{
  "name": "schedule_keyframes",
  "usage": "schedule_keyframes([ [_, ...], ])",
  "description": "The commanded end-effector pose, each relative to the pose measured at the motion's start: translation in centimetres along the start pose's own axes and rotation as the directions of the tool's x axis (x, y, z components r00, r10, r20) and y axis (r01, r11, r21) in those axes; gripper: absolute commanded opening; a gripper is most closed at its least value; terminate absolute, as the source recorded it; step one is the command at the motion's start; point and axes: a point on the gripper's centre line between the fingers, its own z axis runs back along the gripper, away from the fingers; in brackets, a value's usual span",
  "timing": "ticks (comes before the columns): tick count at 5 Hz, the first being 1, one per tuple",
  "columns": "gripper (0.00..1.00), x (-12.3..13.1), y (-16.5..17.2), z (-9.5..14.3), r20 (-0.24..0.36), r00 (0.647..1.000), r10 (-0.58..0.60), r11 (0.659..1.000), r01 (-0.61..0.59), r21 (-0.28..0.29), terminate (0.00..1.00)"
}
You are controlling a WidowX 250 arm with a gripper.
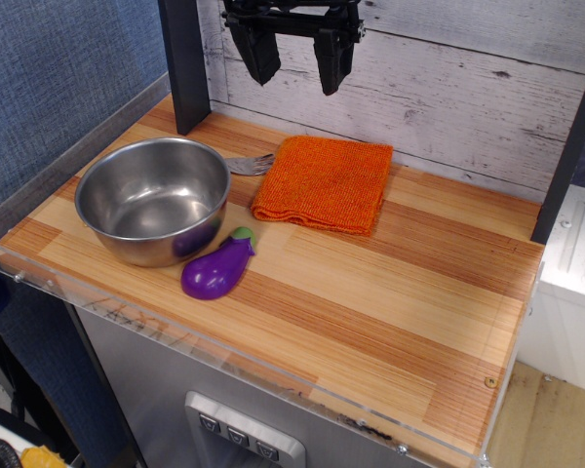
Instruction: Move the utensil and place it at the edge of the table.
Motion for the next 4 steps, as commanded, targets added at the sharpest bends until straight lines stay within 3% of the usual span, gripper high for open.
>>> schedule_keyframes([
  [1, 1.00, 0.0, 0.0, 0.0, 0.000, 1.000, 0.000, 1.000, 0.000, 0.000, 0.00],
  [4, 1.00, -6.0, 2.5, 0.6, -0.036, 0.999, 0.032, 0.999, -0.032, 0.018, 0.00],
])
